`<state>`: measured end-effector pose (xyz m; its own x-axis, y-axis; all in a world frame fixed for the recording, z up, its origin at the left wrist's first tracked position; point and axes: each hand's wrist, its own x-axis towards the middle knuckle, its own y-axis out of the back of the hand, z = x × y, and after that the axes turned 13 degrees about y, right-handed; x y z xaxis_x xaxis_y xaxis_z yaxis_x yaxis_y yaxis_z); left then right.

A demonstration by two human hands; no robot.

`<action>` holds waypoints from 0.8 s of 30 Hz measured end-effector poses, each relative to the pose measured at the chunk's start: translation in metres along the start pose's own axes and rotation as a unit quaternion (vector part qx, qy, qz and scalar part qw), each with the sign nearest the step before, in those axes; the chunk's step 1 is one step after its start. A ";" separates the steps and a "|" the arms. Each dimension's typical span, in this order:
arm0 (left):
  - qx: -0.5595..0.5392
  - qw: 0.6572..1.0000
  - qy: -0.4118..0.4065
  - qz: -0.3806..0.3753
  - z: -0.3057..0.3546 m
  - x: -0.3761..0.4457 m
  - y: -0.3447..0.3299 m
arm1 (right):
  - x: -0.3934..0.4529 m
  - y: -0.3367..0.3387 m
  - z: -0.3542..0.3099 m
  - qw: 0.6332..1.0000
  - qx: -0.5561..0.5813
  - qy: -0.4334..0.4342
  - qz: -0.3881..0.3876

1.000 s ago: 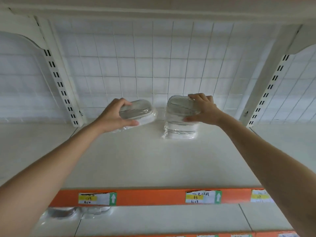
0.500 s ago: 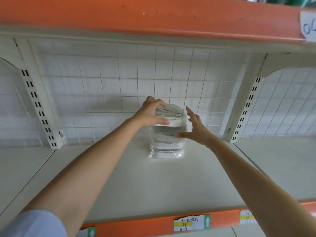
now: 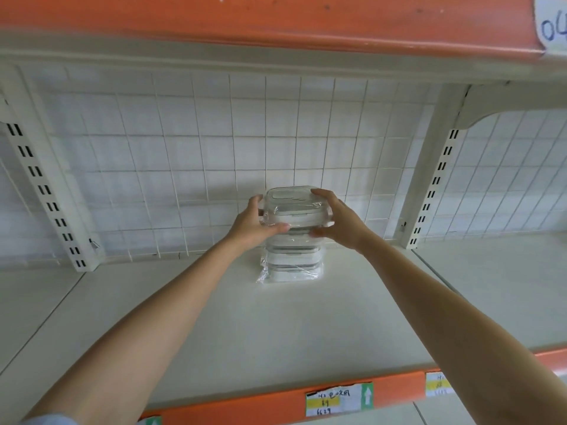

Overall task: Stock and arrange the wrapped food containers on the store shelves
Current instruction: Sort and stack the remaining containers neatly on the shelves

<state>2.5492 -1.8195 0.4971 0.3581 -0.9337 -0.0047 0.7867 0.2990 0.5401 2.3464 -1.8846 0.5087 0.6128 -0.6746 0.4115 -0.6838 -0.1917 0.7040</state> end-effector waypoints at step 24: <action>0.174 0.981 0.004 0.089 0.006 -0.028 0.003 | 0.002 0.002 -0.040 0.943 -0.325 0.026 -0.070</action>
<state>2.5387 -1.7940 0.5037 0.4786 -0.8711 0.1102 0.4922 0.3701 0.7878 2.3622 -1.8580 0.5343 0.7093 -0.6354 0.3051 -0.2185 0.2133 0.9522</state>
